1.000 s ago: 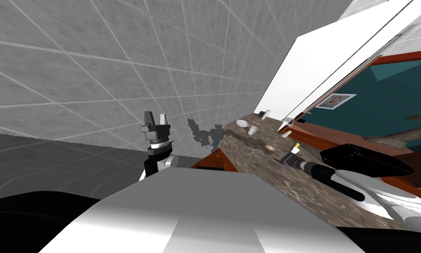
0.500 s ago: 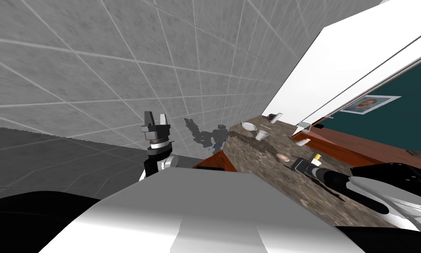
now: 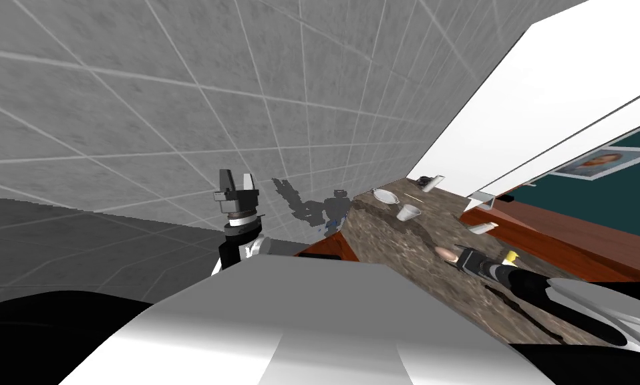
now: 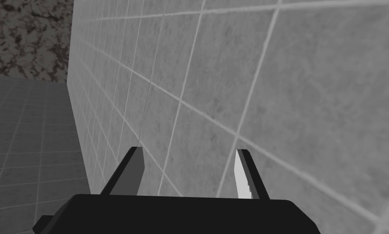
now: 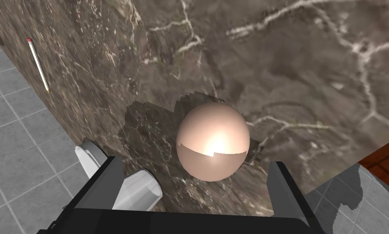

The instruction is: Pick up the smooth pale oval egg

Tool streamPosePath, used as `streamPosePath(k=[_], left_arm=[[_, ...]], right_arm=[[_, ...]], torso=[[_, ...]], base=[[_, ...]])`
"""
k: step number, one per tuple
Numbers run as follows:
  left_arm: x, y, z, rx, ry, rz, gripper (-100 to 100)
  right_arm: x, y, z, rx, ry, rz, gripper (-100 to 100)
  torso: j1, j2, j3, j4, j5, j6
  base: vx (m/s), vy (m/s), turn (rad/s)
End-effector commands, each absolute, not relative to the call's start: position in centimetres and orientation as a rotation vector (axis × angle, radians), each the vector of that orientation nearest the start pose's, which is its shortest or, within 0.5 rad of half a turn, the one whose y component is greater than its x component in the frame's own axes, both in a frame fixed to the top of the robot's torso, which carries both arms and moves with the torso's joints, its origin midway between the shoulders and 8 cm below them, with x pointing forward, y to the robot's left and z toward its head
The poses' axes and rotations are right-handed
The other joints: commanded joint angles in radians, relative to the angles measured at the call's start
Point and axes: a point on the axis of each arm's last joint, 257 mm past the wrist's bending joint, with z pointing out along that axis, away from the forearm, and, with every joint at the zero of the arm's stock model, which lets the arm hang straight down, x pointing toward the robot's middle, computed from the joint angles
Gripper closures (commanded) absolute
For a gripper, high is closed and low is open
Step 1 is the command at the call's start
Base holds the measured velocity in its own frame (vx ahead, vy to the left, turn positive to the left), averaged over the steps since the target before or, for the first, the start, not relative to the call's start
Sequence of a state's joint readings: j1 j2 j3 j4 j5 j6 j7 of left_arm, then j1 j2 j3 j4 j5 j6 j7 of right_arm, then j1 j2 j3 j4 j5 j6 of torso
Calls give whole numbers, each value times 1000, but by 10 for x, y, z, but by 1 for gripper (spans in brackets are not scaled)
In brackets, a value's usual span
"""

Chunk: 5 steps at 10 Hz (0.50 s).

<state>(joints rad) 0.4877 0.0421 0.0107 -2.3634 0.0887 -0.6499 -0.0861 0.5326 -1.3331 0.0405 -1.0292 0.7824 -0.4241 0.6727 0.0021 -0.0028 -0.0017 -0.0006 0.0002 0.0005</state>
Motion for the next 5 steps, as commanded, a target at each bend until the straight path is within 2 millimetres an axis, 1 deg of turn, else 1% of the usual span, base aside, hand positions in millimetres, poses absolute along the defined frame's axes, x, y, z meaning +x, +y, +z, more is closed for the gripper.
streamPosePath(k=[1, 2, 3, 4, 5], left_arm=[[295, 278, 89, -458, 436, -1321, 0], [295, 278, 89, -458, 436, -1321, 0], [295, 278, 89, -458, 436, -1321, 0], [295, 278, 89, -458, 436, -1321, 0], [295, 278, 89, -458, 436, -1321, 0]], right_arm=[[228, -740, -306, -1136, 2332, -750, 0], [222, -745, -309, -1104, 2352, -759, -100], [215, -750, -313, -1073, 2371, -769, -100], [209, -755, -317, -1042, 2391, -778, -100], [202, -759, -321, -1011, 2410, -786, -100]], torso=[[0, 0, 0, 0, 0, 0], [0, 2, 1, 1, 0, 0], [0, 5, 3, 1, 0, -1], [-2, 8, 4, 2, 0, -1], [-2, 10, 6, 2, -1, -1]], base=[[8, -2, -1], [-30, -9, 160], [-83, -42, 314], [-118, -47, 363], [-135, -45, 262]])
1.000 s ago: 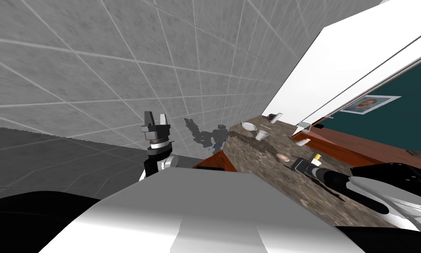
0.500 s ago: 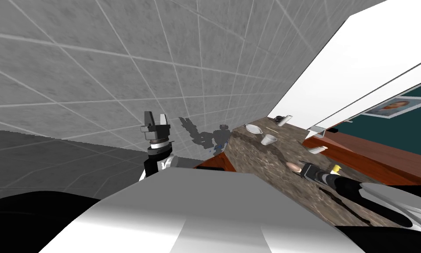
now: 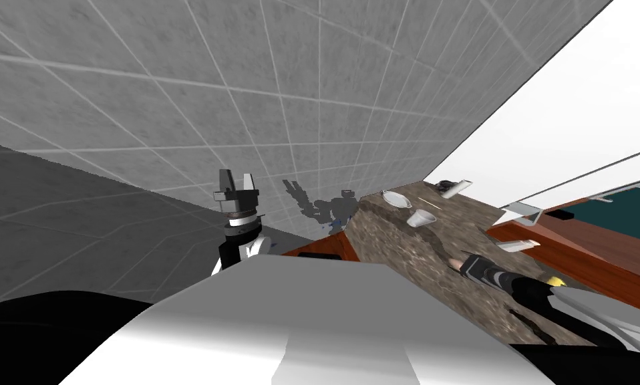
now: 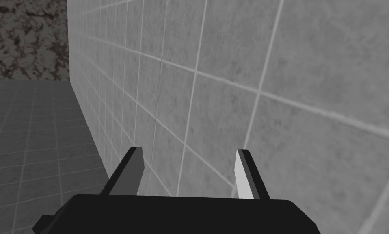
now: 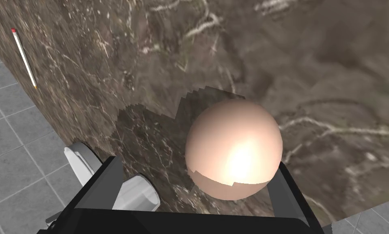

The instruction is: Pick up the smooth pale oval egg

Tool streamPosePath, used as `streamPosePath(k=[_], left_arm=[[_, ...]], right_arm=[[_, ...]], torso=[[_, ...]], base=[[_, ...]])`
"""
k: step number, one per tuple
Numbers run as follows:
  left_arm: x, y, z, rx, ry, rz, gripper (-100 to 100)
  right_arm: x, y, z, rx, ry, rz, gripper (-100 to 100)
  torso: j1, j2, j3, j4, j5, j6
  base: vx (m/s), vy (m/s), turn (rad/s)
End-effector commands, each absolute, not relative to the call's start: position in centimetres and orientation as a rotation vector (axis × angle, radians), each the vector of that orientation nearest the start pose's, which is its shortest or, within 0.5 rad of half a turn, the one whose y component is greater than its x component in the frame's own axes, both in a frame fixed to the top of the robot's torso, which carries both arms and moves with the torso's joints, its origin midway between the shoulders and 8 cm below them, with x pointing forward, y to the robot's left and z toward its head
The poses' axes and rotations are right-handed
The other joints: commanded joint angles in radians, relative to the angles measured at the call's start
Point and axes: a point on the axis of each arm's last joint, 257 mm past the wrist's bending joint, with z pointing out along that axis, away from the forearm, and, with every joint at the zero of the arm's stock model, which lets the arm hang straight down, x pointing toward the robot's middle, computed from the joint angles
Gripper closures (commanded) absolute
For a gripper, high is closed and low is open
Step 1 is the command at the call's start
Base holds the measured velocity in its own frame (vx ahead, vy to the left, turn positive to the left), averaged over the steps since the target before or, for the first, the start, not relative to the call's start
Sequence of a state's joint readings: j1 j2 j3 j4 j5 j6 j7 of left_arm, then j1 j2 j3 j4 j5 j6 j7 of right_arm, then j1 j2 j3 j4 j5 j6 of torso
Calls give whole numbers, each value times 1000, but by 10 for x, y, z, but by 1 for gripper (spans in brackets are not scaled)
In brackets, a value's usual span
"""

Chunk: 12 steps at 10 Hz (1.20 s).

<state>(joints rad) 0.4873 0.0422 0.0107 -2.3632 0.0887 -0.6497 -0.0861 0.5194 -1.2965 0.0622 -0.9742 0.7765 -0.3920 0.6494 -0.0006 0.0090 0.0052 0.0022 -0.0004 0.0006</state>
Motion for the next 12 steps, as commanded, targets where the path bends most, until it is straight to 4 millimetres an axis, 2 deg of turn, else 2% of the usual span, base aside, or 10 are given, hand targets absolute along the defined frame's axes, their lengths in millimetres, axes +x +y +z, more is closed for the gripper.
streamPosePath(k=[1, 2, 3, 7, 8, 9, 12], left_arm=[[295, 278, 89, -458, 436, -1321, 0], [295, 278, 89, -458, 436, -1321, 0], [295, 278, 89, -458, 436, -1321, 0], [295, 278, 89, -458, 436, -1321, 0], [295, 278, 89, -458, 436, -1321, 0], [295, 278, 89, -458, 436, -1321, 0], [295, 279, 89, -458, 436, -1321, 0]], right_arm=[[196, -764, -325, -980, 2428, -795, -100], [200, -761, -323, -1001, 2416, -788, -100], [199, -762, -323, -997, 2418, -789, 100], [199, -762, -323, -997, 2418, -789, 100], [199, -762, -323, -997, 2418, -789, 0], [206, -757, -319, -1027, 2400, -782, 100], [222, -745, -309, -1104, 2352, -759, 100]], torso=[[0, 0, 0, 0, 0, 0], [0, -1, 0, 0, -1, 0], [-1, -4, -2, -1, -1, 1], [0, -8, -5, -2, 0, 0], [0, -9, -5, -2, 0, 0], [0, -9, -5, -2, 0, 0], [4, -13, -7, -3, 1, 2]], base=[[-116, -32, 239], [-46, -12, 48], [-11, 2, -13], [0, 0, 0], [0, 0, 0], [64, 19, -267], [100, 38, -265]])
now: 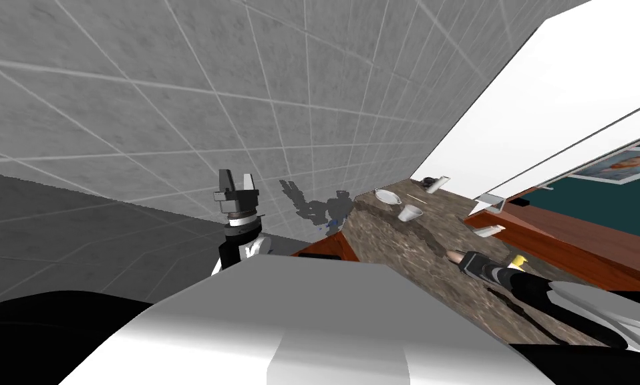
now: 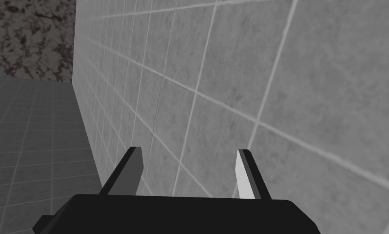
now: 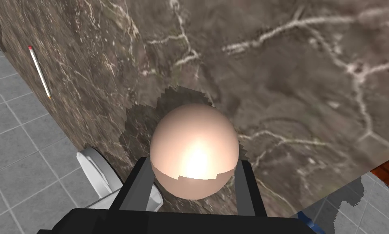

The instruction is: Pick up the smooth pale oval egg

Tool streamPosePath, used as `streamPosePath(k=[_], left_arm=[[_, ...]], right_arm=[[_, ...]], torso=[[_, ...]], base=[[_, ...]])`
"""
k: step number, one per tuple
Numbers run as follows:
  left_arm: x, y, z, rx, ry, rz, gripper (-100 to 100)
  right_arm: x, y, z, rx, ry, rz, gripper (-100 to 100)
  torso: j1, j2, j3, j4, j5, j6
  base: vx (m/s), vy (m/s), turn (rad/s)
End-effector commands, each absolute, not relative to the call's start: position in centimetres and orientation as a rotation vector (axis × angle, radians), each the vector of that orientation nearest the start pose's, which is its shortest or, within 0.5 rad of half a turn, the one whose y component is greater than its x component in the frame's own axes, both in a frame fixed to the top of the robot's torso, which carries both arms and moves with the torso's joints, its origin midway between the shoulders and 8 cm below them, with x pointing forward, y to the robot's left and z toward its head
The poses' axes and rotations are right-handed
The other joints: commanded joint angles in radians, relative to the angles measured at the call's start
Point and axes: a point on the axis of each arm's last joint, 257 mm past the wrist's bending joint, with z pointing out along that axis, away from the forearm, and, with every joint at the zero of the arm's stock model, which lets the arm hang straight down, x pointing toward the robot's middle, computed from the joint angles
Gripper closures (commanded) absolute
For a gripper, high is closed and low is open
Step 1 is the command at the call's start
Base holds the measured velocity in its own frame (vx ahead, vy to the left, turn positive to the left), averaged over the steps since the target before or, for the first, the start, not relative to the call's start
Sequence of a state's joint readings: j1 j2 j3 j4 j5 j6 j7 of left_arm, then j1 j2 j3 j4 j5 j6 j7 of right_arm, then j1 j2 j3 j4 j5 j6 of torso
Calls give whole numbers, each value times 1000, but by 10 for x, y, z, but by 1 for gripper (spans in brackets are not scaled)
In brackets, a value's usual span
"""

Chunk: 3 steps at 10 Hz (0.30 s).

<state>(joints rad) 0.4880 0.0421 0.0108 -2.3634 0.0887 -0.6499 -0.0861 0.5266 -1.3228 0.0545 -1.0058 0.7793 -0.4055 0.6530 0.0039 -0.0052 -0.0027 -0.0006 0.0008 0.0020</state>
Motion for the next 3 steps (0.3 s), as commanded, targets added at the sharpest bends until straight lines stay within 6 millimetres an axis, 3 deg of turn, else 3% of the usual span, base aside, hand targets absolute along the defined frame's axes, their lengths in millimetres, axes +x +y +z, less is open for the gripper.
streamPosePath(k=[1, 2, 3], left_arm=[[295, 279, 89, -458, 436, -1321, 0], [295, 279, 89, -458, 436, -1321, 0], [295, 278, 89, -458, 436, -1321, 0]], right_arm=[[228, -740, -306, -1136, 2332, -750, 100], [224, -744, -307, -1112, 2347, -757, 100], [225, -744, -306, -1116, 2344, -755, 0]], torso=[[0, 0, 0, 0, 0, 0], [0, -1, -1, 0, 0, -1], [-1, 1, 0, 0, 0, -2]], base=[[119, 47, -234], [52, 23, -47], [7, 6, 7]])
